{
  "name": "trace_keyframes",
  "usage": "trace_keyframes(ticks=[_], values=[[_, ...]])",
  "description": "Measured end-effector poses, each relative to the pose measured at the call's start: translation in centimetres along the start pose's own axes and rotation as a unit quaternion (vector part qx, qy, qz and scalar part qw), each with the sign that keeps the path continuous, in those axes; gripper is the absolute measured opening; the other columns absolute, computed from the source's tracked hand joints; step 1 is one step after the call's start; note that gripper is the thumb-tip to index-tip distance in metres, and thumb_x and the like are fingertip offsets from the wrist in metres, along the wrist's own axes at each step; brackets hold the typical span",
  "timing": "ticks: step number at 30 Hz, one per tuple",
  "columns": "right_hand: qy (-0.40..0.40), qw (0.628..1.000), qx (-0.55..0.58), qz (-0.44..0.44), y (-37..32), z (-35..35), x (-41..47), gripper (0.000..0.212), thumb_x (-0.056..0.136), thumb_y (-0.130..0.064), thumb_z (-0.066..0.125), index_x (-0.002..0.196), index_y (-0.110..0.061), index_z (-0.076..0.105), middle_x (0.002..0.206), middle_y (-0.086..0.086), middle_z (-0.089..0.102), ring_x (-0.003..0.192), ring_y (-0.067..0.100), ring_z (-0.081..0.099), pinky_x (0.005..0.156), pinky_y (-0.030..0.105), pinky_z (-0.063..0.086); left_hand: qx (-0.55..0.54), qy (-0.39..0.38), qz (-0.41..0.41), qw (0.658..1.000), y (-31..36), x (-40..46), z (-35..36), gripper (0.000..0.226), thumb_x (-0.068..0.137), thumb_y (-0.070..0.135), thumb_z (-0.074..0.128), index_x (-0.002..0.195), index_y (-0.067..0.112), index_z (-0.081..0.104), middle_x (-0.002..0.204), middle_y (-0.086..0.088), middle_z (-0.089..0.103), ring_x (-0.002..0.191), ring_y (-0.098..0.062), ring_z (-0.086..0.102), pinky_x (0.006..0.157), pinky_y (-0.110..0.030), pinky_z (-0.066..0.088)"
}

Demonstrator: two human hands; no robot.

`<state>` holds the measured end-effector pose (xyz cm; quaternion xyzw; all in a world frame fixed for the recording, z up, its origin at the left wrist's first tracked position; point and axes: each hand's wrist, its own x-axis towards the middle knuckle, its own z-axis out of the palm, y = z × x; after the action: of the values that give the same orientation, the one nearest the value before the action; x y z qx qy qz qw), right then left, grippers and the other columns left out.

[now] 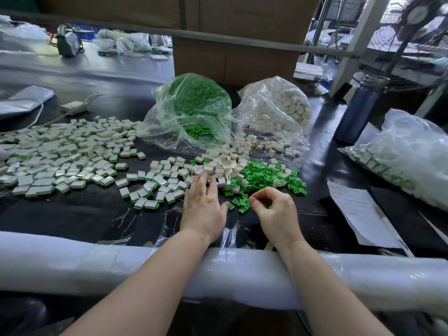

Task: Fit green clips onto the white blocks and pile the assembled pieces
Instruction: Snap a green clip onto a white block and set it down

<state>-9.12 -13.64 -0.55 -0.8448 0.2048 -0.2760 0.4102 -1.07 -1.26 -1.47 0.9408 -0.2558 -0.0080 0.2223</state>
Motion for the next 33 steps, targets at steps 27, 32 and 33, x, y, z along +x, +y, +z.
trace_keyframes(ticks=[27, 32, 33], values=[[-0.053, 0.989, -0.132, -0.048, -0.1, 0.4, -0.2, 0.008, 0.082, -0.017, 0.068, 0.090, -0.016, 0.070, 0.087, -0.008, 0.056, 0.091, 0.015, 0.054, 0.086, 0.026, 0.041, -0.028, 0.071, 0.033, 0.996, -0.3, -0.2, 0.0, 0.023, 0.094, 0.023, 0.048, 0.111, 0.029, 0.063, 0.117, 0.010, 0.057, 0.111, -0.015, 0.040, 0.089, -0.030, 0.023], [-0.052, 0.972, -0.219, -0.063, -0.1, 0.8, -0.3, 0.021, 0.082, -0.034, 0.068, 0.100, -0.023, 0.067, 0.099, -0.008, 0.061, 0.102, 0.013, 0.051, 0.090, 0.028, 0.029, -0.101, 0.078, 0.055, 0.990, -0.2, -0.5, -0.2, 0.026, 0.093, 0.011, 0.049, 0.114, 0.017, 0.063, 0.113, 0.000, 0.060, 0.104, -0.017, 0.046, 0.090, -0.025, 0.036], [-0.050, 0.970, -0.230, -0.066, -0.1, 0.8, -0.3, 0.022, 0.083, -0.035, 0.066, 0.102, -0.024, 0.066, 0.100, -0.008, 0.062, 0.103, 0.013, 0.050, 0.088, 0.027, 0.027, -0.111, 0.080, 0.058, 0.989, -0.1, -0.5, -0.3, 0.026, 0.093, 0.010, 0.048, 0.115, 0.016, 0.062, 0.112, -0.001, 0.060, 0.103, -0.017, 0.048, 0.089, -0.024, 0.037]])
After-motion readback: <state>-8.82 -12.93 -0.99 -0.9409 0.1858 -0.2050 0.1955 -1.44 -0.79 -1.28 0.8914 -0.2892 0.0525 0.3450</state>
